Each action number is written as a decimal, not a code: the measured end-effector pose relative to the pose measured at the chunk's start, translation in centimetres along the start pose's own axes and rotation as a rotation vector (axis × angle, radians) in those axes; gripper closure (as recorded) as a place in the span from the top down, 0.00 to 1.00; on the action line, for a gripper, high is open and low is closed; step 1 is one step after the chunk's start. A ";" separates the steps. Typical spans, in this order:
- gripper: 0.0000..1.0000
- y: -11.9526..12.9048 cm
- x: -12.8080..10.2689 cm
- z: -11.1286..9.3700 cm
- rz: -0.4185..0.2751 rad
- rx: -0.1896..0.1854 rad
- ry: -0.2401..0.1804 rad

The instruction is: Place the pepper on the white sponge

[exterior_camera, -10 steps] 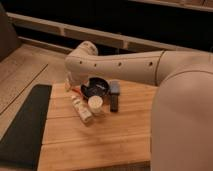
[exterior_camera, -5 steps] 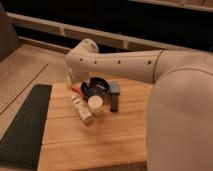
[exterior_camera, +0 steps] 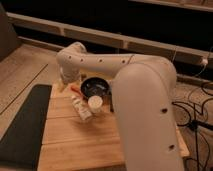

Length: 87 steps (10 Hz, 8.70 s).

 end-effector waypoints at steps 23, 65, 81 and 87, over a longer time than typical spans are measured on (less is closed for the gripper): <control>0.65 -4.5 -2.7 7.0 -0.168 -0.050 0.097; 0.30 -10.6 0.5 14.3 -0.318 0.000 0.076; 0.00 -13.5 0.7 0.4 -0.170 0.357 0.035; 0.00 -17.2 11.0 -2.3 0.137 0.414 0.011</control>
